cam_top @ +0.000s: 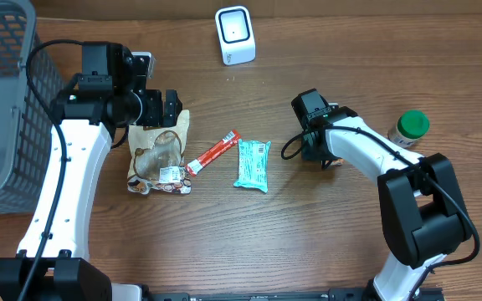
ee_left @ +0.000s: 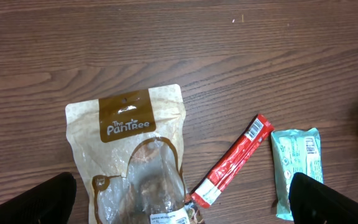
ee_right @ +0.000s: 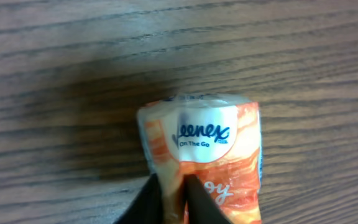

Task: Scan the item barcode
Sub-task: 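Grasp the orange Kleenex pack with the right gripper, then lift the Kleenex pack and carry it to the white scanner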

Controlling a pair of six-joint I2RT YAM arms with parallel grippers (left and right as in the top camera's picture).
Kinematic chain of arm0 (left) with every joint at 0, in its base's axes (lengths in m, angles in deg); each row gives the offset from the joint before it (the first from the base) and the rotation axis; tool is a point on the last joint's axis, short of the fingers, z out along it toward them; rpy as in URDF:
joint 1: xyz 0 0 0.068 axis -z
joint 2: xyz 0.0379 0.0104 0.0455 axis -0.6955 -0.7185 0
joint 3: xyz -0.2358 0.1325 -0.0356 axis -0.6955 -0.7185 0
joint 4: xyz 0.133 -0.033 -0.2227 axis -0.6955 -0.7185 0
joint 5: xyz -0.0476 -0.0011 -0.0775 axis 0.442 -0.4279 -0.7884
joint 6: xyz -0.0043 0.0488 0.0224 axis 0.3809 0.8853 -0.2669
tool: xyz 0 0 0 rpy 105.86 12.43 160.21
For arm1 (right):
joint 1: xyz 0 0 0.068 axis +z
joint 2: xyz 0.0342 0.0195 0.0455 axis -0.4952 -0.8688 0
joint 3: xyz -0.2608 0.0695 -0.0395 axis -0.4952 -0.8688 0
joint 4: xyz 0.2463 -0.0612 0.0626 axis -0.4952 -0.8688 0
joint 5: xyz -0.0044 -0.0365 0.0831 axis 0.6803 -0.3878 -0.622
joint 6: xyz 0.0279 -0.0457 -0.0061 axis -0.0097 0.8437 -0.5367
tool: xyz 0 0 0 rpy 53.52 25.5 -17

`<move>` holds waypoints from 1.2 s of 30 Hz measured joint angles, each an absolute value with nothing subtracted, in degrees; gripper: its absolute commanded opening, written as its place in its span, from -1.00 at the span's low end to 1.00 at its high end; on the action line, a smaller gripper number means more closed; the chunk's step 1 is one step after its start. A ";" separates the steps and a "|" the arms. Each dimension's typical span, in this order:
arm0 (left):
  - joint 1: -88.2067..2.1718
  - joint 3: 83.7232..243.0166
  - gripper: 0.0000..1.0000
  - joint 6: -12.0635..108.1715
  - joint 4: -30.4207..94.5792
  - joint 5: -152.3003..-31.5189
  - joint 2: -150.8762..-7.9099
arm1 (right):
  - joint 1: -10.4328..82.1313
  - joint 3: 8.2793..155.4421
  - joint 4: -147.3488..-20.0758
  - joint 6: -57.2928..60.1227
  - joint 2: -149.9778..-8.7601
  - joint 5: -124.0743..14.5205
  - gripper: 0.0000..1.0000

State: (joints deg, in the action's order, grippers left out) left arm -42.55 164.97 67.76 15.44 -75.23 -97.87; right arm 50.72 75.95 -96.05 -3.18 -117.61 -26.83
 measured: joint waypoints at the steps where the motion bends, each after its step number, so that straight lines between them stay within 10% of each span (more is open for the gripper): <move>1: -42.55 164.97 1.00 67.76 15.44 -75.25 -97.87 | 50.72 75.95 -96.18 -3.13 -117.59 -26.81 -0.93; 12: -42.55 164.97 1.00 67.76 15.46 -75.23 -97.87 | 50.70 83.75 -107.98 -0.90 -116.73 -30.61 -0.93; 36: -42.55 164.97 0.99 67.76 15.44 -75.25 -97.87 | 41.19 79.18 -99.88 11.60 -106.74 -83.27 -0.93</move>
